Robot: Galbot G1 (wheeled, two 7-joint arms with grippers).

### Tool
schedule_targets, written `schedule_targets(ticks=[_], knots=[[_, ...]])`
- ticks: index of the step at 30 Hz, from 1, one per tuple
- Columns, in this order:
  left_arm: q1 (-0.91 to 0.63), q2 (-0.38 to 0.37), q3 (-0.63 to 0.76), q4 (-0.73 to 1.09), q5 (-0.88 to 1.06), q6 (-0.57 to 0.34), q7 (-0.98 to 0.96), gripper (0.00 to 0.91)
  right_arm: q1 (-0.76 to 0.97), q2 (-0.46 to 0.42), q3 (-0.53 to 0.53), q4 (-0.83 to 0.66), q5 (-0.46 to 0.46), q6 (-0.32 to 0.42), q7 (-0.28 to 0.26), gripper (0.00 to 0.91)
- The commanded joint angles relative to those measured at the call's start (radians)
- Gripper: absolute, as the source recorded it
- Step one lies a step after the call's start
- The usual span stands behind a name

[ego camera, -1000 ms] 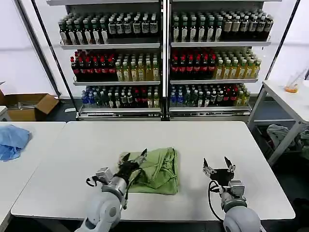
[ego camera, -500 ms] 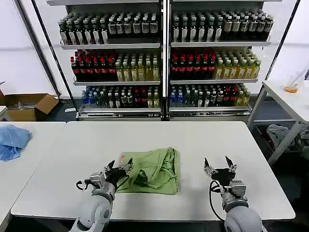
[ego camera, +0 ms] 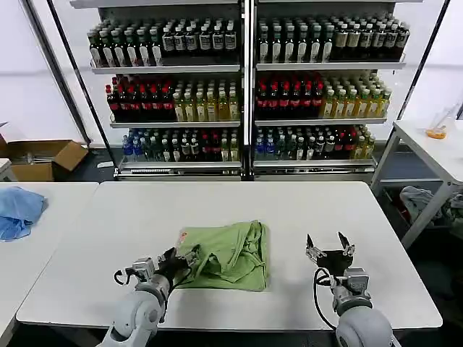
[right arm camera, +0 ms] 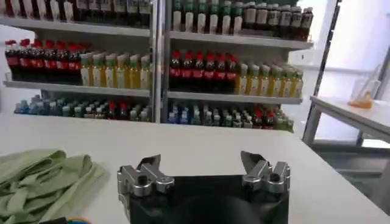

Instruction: Fold and organize the clothes.

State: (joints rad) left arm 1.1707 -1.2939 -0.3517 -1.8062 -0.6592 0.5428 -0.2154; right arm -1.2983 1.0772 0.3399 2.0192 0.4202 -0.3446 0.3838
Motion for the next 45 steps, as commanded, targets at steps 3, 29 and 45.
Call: schedule_targets(ticks=[3,29,45], knots=[[0.007,-0.002,-0.042,0.024,-0.273,0.035,0.06,0.06,-0.002,0.005,0.0,0.002,-0.004,0.0,0.002,0.907],[-0.003,-0.009,-0.292,-0.067,-0.54,-0.008,0.0,0.04,-0.025,0.012,0.001,0.027,-0.022,0.007,0.005,0.907],[-0.042,0.395,-0.494,-0.336,-0.275,0.039,0.014,0.03,-0.021,0.003,0.007,0.046,-0.013,0.013,0.0,0.907]])
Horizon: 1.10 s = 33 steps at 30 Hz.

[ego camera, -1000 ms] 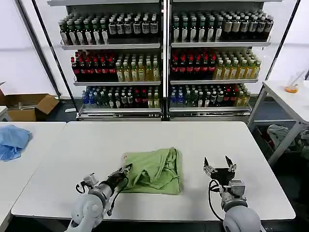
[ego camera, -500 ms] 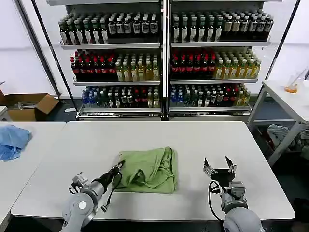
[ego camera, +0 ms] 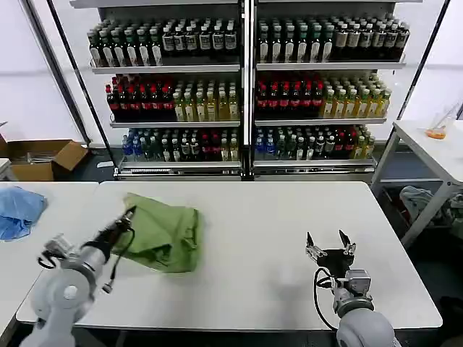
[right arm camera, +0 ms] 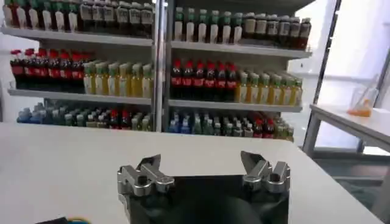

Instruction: Fold and organize the clothes.

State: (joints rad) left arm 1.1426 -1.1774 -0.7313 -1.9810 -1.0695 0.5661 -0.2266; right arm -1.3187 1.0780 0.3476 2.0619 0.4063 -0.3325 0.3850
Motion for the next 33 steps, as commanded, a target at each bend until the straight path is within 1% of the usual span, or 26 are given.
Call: schedule_targets(ticks=[1,4,5,6,7,8,10,11,13,14,17,21,26,29,30,31,32,33], knots=[[-0.013,0.29,-0.091,-0.169,0.192,0.016,0.045,0.03,-0.001,0.003,-0.001,0.004,0.0,0.001,-0.002,0.907],[0.019,0.289,0.051,-0.182,0.348,0.015,0.112,0.03,-0.004,0.005,-0.004,0.005,-0.002,0.001,-0.003,0.907],[0.041,0.273,0.141,-0.165,0.489,0.014,0.157,0.03,-0.005,0.006,-0.003,0.004,-0.004,0.002,-0.004,0.907],[0.053,0.26,0.193,-0.131,0.59,0.013,0.184,0.03,-0.006,0.007,-0.003,0.004,-0.005,0.003,-0.005,0.907],[0.058,0.243,0.249,-0.106,0.652,0.013,0.199,0.03,-0.006,0.008,-0.002,0.005,-0.005,0.003,-0.005,0.907],[0.06,0.214,0.336,-0.05,0.753,0.012,0.222,0.03,-0.007,0.01,-0.001,0.005,-0.009,0.004,-0.005,0.907],[0.047,0.167,0.428,0.014,0.877,0.011,0.236,0.03,-0.009,0.011,0.0,0.007,-0.011,0.005,-0.005,0.907],[0.022,0.129,0.485,0.048,0.949,0.011,0.245,0.03,-0.012,0.011,0.001,0.009,-0.014,0.005,-0.005,0.907],[-0.017,0.088,0.543,0.075,1.004,0.012,0.247,0.03,-0.017,0.009,0.004,0.013,-0.016,0.005,-0.006,0.907],[-0.046,0.05,0.58,0.087,1.047,0.012,0.253,0.03,-0.02,0.008,0.006,0.015,-0.017,0.005,-0.006,0.907],[-0.123,-0.01,0.653,0.11,1.091,0.013,0.263,0.03,-0.029,0.005,0.015,0.021,-0.018,0.004,-0.006,0.907],[-0.168,-0.041,0.742,0.137,1.091,0.014,0.27,0.03,-0.037,0.003,0.023,0.028,-0.018,0.004,-0.006,0.907],[-0.174,-0.063,0.82,0.149,1.019,0.016,0.253,0.03,-0.042,0.004,0.027,0.035,-0.021,0.004,-0.007,0.907],[-0.193,-0.101,0.841,0.184,0.95,0.015,0.205,0.03,-0.044,0.005,0.027,0.036,-0.021,0.005,-0.008,0.907],[-0.202,-0.117,0.843,0.198,0.894,0.015,0.183,0.03,-0.044,0.005,0.026,0.036,-0.023,0.004,-0.008,0.907],[-0.22,-0.144,0.844,0.211,0.845,0.014,0.16,0.081,-0.045,0.005,0.026,0.035,-0.024,0.004,-0.009,0.907],[-0.231,-0.15,0.844,0.217,0.838,0.013,0.152,0.161,-0.045,0.005,0.025,0.036,-0.024,0.004,-0.009,0.907],[-0.241,-0.167,0.845,0.231,0.804,0.012,0.145,0.292,-0.044,0.005,0.024,0.036,-0.024,0.004,-0.009,0.907]])
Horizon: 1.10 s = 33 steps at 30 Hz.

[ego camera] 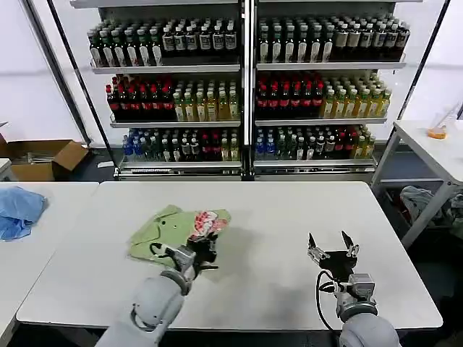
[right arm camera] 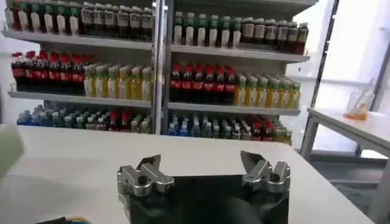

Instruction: Fold and organize the clothes.

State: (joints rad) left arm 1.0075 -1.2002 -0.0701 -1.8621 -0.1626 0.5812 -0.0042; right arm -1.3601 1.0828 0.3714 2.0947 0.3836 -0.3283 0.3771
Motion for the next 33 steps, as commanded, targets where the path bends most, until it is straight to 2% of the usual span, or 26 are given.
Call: schedule_targets(ticks=[1,4,9,13,17,18,20,22,25,33], knots=[[-0.117,-0.161,0.183,0.121,-0.138,-0.004,-0.097,0.907,-0.002,0.0,0.0,0.004,-0.002,0.0,0.0,0.907],[-0.132,-0.197,0.172,0.13,-0.256,-0.02,-0.104,0.907,-0.001,0.002,-0.001,0.005,-0.004,-0.001,0.0,0.907],[-0.093,-0.204,0.182,0.121,-0.346,-0.161,-0.088,0.907,-0.004,-0.002,-0.001,0.008,-0.003,-0.004,-0.004,0.907],[-0.058,-0.206,0.154,0.077,-0.401,-0.183,-0.082,0.907,0.009,-0.005,-0.008,0.002,0.009,-0.003,-0.006,0.907],[-0.019,-0.212,0.004,-0.011,-0.476,-0.195,-0.09,0.907,0.046,0.011,-0.045,-0.003,0.134,-0.019,0.009,0.907],[0.002,-0.193,-0.034,-0.039,-0.457,-0.205,-0.095,0.907,0.062,0.019,-0.063,-0.005,0.195,-0.031,0.016,0.907],[0.028,-0.163,-0.074,-0.06,-0.388,-0.227,-0.101,0.907,0.103,0.031,-0.105,-0.015,0.239,-0.04,0.026,0.907],[0.08,-0.114,-0.144,-0.084,-0.297,-0.259,-0.101,0.907,0.154,0.048,-0.159,-0.034,0.296,-0.046,0.052,0.907],[0.147,-0.085,-0.23,-0.13,-0.285,-0.269,-0.114,0.907,0.236,0.085,-0.248,-0.089,0.426,-0.06,0.108,0.907],[0.298,-0.1,-0.396,-0.206,-0.264,-0.303,-0.121,0.907,0.388,0.197,-0.389,-0.254,0.57,-0.058,0.179,0.907]])
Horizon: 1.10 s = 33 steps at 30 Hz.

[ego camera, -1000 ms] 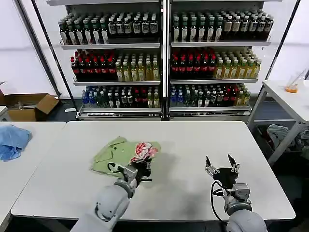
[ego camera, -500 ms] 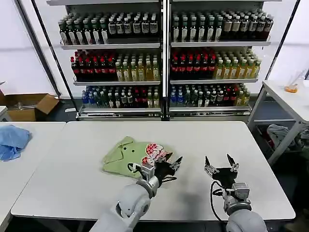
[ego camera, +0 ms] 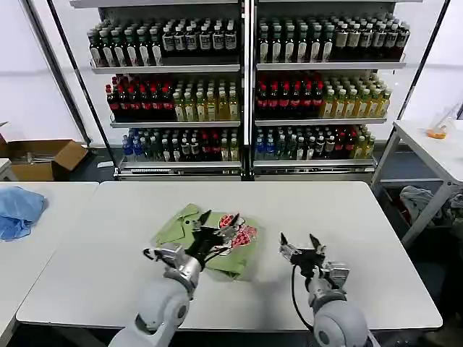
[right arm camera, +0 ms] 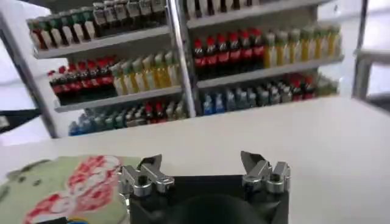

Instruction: Fold and organize the clothes.

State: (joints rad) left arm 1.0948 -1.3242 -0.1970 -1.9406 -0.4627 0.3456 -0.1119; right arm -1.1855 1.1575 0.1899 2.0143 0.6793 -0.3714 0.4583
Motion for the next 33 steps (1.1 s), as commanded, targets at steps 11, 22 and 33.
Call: schedule_targets(ticks=[11,22,33], knots=[[0.273,0.015,-0.309,-0.148,0.045,-0.078,-0.015,0.907,0.313,0.233,-0.199,-0.349,0.376,-0.012,0.124,0.907],[0.286,0.008,-0.308,-0.146,0.048,-0.082,-0.016,0.907,0.33,0.272,-0.187,-0.402,0.382,0.014,0.124,0.0],[0.29,0.009,-0.312,-0.145,0.047,-0.083,-0.015,0.907,0.393,0.211,-0.178,-0.489,0.221,-0.007,0.056,0.0]])
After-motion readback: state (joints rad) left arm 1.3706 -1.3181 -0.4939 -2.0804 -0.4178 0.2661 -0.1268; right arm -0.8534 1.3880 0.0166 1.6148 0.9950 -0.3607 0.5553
